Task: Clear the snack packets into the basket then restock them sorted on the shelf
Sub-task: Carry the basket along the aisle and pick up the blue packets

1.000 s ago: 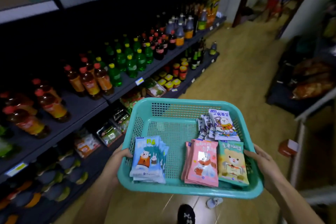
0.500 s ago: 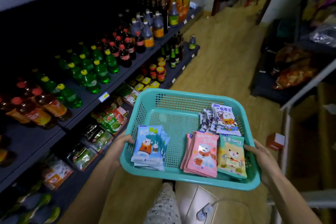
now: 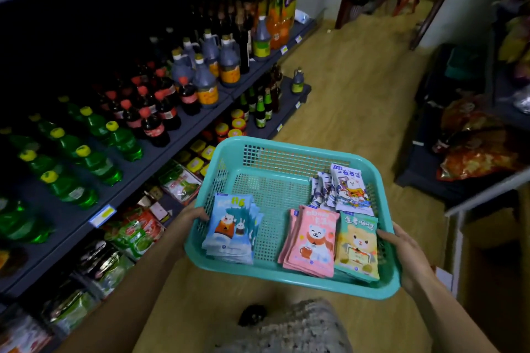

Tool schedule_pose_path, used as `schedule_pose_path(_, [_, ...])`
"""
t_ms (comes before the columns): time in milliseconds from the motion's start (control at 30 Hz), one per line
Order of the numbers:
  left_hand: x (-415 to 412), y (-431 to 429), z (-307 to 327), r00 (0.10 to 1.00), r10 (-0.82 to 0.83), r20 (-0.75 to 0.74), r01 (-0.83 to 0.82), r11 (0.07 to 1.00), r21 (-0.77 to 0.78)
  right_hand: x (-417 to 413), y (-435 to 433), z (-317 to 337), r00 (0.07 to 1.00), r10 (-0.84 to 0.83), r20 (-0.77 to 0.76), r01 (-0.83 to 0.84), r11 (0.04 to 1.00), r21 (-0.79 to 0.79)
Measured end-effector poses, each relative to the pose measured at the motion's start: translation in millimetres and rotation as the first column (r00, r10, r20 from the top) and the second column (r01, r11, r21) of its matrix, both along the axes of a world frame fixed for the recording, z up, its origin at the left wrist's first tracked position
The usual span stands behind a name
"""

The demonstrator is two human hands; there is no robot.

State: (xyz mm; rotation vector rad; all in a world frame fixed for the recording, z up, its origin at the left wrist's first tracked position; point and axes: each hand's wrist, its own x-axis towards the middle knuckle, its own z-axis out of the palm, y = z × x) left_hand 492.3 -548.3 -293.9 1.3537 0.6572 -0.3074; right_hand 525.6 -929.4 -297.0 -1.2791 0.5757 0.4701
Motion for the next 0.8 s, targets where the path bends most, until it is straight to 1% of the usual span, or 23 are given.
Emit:
schedule_pose_path(67, [30,-10,-3,0.999,0.040,0.013,-0.040,0.999,-0.008,42,-8,-2,1.000,0.030,0.000,-0.030,1.000,-0.009])
schedule_pose_path(133, [57,-22,-11,0.994,0.104,0.018,-0.103,0.993,-0.058,89,-18,-8,0.998,0.067,-0.002,-0.067,0.997,-0.026])
schedule_pose_path(200, [79,-36,-23,0.982,0.187,0.003,-0.186,0.978,-0.099,138,-26,-18,0.992,0.126,-0.020,-0.127,0.990,-0.060])
schedule_pose_path(267, [99,-52,-42,0.958,0.286,-0.028,-0.288,0.954,-0.090,190,-31,-30,0.978,0.206,-0.043,-0.209,0.973,-0.101])
schedule_pose_path(333, [115,-69,-60,0.915,0.393,-0.090,-0.398,0.916,-0.046,243,-32,-41,0.953,0.299,-0.057,-0.304,0.942,-0.143])
schedule_pose_path(433, [131,-95,-85,0.837,0.520,-0.170,-0.516,0.854,0.070,313,-23,-50,0.899,0.431,-0.075,-0.437,0.876,-0.203])
schedule_pose_path(500, [143,-109,-95,0.793,0.588,-0.159,-0.582,0.808,0.084,352,-10,-58,0.863,0.498,-0.089,-0.505,0.836,-0.217])
schedule_pose_path(567, [151,-114,-111,0.725,0.665,-0.181,-0.656,0.746,0.115,385,5,-72,0.825,0.557,-0.096,-0.562,0.793,-0.236])
schedule_pose_path(633, [160,-117,-127,0.665,0.714,-0.220,-0.704,0.697,0.133,414,22,-91,0.785,0.609,-0.113,-0.615,0.745,-0.258])
schedule_pose_path(700, [166,-113,-150,0.643,0.725,-0.246,-0.721,0.681,0.125,435,43,-115,0.739,0.665,-0.103,-0.665,0.698,-0.264])
schedule_pose_path(800, [170,-103,-197,0.632,0.715,-0.298,-0.720,0.684,0.114,459,72,-161,0.703,0.703,-0.107,-0.701,0.659,-0.271])
